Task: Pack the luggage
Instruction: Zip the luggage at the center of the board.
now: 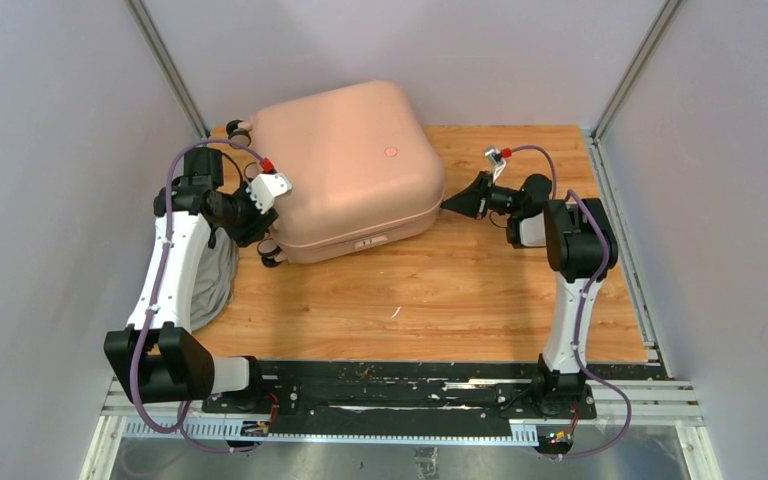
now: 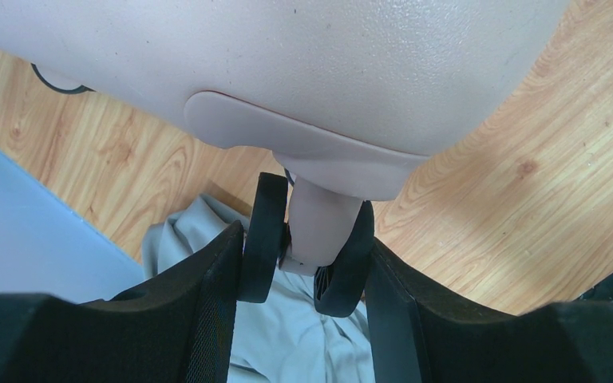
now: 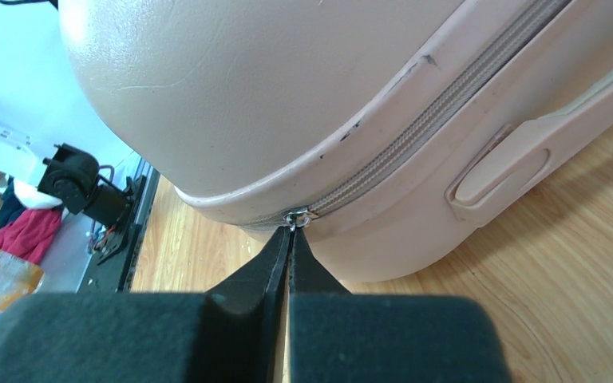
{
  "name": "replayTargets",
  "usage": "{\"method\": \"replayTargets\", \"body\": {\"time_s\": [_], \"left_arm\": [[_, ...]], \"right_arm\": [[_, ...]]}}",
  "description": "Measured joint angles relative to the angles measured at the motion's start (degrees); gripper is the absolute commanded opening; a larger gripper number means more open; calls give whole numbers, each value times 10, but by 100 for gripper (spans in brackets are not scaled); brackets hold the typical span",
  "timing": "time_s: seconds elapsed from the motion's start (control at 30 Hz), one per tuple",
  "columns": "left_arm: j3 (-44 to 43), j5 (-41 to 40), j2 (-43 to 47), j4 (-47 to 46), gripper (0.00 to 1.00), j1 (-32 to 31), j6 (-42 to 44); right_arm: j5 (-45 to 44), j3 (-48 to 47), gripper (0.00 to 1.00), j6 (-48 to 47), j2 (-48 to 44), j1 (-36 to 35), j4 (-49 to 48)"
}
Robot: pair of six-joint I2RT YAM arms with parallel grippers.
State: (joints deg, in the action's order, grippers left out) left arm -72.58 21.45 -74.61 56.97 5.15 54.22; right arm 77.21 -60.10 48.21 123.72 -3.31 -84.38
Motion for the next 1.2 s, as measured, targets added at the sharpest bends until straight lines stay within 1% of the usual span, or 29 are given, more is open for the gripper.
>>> {"method": "replayTargets", "body": {"time_s": [0.3,0.53,0.63,0.73,0.87,0.93,1.1,1.2], "left_arm": [[-9,-6,0,5,0,4,-5],[-28,-12,-4,27,0,7,-16],[-34,-16,-6,36,0,7,-19],[-35,-21,-8,40,0,6,-20],[-35,-38,-8,43,0,-4,-22],[-35,-50,-8,44,0,-12,-24],[-38,-62,-9,52,0,-20,-32],[-54,-62,-15,65,0,-20,-38]], "right_arm": [[-62,90,0,-42,-66,-14,9],[-123,173,0,-96,-136,-35,46],[-162,210,0,-144,-186,-49,101],[-207,230,0,-217,-248,-69,201],[-296,233,0,-321,-327,-104,349],[-329,233,0,-351,-351,-122,393],[-372,242,0,-398,-392,-137,450],[-382,253,0,-409,-410,-139,458]]}}
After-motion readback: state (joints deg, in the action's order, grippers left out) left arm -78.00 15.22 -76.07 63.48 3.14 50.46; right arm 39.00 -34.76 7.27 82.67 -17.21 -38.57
